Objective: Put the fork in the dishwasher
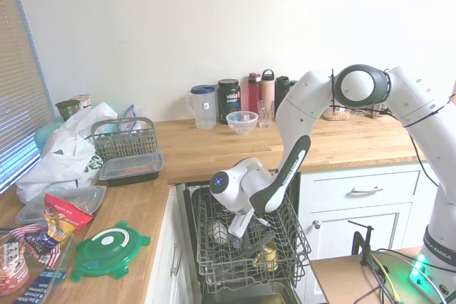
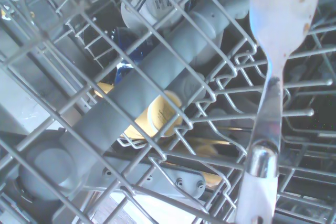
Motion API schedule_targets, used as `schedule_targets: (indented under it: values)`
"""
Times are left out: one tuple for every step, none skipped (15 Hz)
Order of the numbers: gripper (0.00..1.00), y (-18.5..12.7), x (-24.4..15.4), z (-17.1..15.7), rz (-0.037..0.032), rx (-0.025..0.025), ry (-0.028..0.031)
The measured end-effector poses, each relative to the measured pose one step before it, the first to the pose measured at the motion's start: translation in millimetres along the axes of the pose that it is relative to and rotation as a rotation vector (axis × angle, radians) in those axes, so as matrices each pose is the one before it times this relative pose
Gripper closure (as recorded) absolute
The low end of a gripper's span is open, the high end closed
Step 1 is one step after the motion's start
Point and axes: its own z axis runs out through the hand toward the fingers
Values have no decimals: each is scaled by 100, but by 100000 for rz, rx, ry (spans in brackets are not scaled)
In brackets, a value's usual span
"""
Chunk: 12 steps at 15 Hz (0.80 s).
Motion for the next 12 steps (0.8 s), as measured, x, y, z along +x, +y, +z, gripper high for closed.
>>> schedule_targets:
  values:
    - [0,2,15,3,-67,-44,-108]
    - [0,-20,36,-36,-84,24,-171]
    - [0,-36,49,-77,-197,95,-16]
    - [0,-47,27,-174,-98,219,143]
    - [0,-52,9,-399,152,485,95]
    - [0,-49,35,-852,386,887,104]
    - [0,102,-29,-1238,370,1251,339]
    - [0,305,-97,-1779,561,1953,405]
    - [0,595,-234,-2467,830,2790,1091]
    - [0,638,-308,-3008,1285,3845,1230]
    - [0,750,-161,-3321,1648,4143,1272]
    - [0,876,160,-3364,1992,3862,1520]
